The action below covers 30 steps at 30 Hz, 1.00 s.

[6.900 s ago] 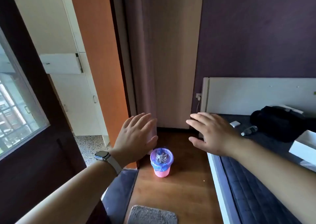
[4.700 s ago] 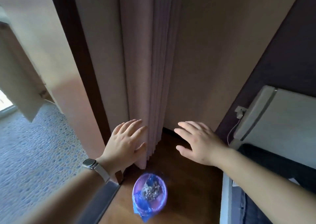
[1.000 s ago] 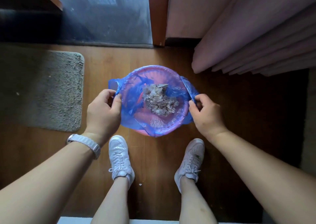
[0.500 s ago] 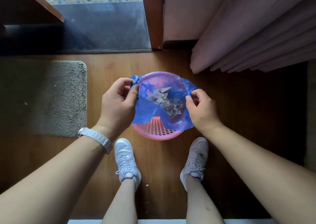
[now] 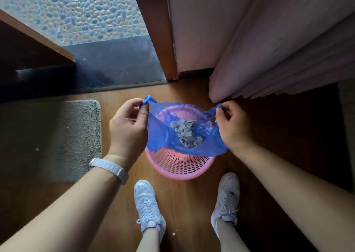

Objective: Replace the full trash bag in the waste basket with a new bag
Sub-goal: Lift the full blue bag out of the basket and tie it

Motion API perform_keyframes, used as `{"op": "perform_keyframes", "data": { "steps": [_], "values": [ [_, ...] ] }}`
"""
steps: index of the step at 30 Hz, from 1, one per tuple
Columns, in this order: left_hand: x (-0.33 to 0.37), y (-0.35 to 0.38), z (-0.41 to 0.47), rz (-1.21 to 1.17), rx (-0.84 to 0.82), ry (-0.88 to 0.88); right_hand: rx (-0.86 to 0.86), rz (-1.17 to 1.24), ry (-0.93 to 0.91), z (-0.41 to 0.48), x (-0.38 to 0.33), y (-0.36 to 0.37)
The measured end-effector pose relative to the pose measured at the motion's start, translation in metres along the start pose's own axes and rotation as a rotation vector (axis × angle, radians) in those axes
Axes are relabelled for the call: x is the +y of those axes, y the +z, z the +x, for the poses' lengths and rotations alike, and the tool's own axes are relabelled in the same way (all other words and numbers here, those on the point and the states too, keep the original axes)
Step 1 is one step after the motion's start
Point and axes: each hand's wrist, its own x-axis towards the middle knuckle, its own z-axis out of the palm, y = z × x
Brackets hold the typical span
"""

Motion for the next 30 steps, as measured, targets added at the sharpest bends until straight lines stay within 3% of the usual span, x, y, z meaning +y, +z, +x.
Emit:
{"op": "perform_keyframes", "data": {
  "steps": [8, 18, 30],
  "values": [
    [0.02, 0.011, 0.001, 0.015, -0.091, 0.106, -0.011, 0.004, -0.051, -0.008, -0.017, -0.016],
    [0.051, -0.01, -0.03, -0.018, -0.145, 0.076, -0.101, -0.078, -0.179, -0.045, -0.054, -0.048],
    [0.14, -0.113, -0.07, 0.051, -0.213, 0.271, 0.011, -0.088, -0.335, -0.129, -0.168, -0.1]
  ]
}}
